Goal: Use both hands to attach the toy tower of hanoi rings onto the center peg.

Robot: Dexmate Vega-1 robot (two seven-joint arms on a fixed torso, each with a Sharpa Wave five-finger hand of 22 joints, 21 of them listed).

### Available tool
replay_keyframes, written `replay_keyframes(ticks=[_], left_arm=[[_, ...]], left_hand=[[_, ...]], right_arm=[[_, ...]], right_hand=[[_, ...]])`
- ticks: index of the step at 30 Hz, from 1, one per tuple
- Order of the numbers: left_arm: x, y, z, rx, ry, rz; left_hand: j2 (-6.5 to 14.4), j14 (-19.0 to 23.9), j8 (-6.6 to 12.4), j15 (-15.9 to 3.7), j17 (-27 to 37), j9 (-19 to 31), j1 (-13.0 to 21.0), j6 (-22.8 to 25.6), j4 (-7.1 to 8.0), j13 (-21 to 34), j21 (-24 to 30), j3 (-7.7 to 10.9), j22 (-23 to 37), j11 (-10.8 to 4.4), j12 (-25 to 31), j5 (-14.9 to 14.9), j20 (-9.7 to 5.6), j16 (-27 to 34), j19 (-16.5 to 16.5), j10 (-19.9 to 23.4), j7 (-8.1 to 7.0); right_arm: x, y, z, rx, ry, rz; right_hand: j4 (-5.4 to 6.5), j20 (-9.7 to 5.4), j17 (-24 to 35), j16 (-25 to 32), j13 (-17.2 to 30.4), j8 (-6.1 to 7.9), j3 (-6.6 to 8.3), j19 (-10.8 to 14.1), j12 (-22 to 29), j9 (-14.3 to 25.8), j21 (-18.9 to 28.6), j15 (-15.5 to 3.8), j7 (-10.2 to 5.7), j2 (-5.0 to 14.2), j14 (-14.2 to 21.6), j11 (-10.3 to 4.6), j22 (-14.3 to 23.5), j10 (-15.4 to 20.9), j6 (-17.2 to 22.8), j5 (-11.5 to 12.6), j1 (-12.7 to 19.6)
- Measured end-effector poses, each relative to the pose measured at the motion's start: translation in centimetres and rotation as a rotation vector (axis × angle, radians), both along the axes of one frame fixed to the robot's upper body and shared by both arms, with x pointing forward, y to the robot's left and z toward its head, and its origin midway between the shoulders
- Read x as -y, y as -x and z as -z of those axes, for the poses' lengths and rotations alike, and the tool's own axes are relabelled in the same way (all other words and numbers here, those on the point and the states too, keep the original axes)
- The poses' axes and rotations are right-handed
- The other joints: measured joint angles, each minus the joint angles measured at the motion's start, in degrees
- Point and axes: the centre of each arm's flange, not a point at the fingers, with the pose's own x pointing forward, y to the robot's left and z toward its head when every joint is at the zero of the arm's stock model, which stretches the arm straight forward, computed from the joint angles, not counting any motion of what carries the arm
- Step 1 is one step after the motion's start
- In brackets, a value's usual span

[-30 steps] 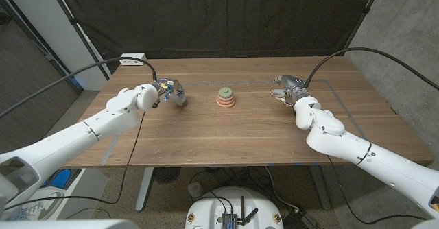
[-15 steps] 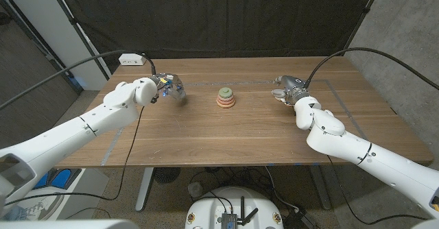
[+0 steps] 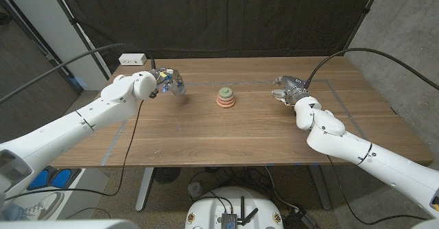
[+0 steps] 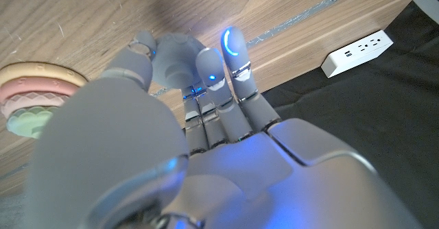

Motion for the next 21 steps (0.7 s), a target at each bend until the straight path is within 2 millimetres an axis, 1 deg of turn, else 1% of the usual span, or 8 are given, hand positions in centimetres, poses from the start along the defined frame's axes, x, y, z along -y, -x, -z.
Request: replay_keyframes(ticks=[8,10,14,17,21], left_arm=[[0.3,0.3,-0.6,0.01,-0.004,0.016],[0.4,0.3,-0.7,0.012,-0.005,0.02],[0.6,0.4,-0.8,0.016,-0.007,0.032],[0.9,0.4,-1.0,0.019,-0.007,0.041],[1.2,0.4,-1.2,0.026,-0.007,0.052]], left_hand=[[0.2,0.0,-0.01,0.0,0.2,0.1,0.2,0.1,0.0,0.0,0.0,0.0,0.0,-0.07,-0.3,0.0,0.0,-0.5,0.0,0.1,-0.11],[0.2,0.0,-0.41,0.0,0.2,0.1,0.2,0.1,0.0,0.0,0.0,0.0,0.0,-0.08,-0.3,0.0,0.0,-0.5,0.0,0.1,-0.11],[0.3,0.0,-0.42,0.0,0.2,0.1,0.5,0.1,0.0,0.0,0.0,-0.01,0.0,-0.12,-0.4,0.0,0.0,-0.5,0.0,0.2,-0.11],[0.3,0.0,-0.44,0.0,0.4,0.3,0.5,0.4,0.0,0.0,0.0,-0.01,0.0,-0.14,-0.6,0.2,0.0,-0.5,0.0,0.2,0.2],[0.2,0.0,-0.44,0.0,0.4,0.3,0.6,0.4,0.0,0.0,0.0,-0.01,0.0,-0.15,-0.7,0.2,0.0,-0.5,0.0,0.2,0.2]], right_arm=[[0.1,0.1,0.1,-0.002,-0.003,0.003],[0.1,0.1,0.1,-0.003,-0.004,0.004],[0.2,0.1,0.1,-0.003,-0.005,0.005],[0.2,0.1,0.1,-0.002,-0.006,0.005],[0.3,0.2,0.1,-0.002,-0.008,0.007]], right_hand=[[0.0,0.0,-0.1,0.0,0.0,0.0,0.0,0.0,0.0,0.0,0.0,0.0,0.0,0.0,0.0,0.0,0.0,0.0,0.0,0.0,0.0],[0.0,0.0,0.0,0.0,0.0,0.0,0.0,0.0,0.0,0.0,0.0,0.0,0.0,0.0,0.0,0.0,0.1,0.0,0.0,0.0,0.0],[0.0,0.0,0.0,0.0,0.0,0.0,0.0,0.0,0.0,0.0,0.0,0.0,0.0,0.0,0.0,0.0,0.0,0.0,0.0,0.0,0.0],[0.0,0.0,0.0,0.0,0.0,0.0,0.0,0.0,0.0,0.0,0.0,0.0,0.0,0.0,0.0,0.0,0.0,0.0,0.0,0.0,0.0],[0.0,0.0,0.0,0.0,0.0,0.0,0.0,0.0,0.0,0.0,0.0,0.0,0.31,0.0,0.0,0.0,0.0,0.0,0.3,0.0,0.0]])
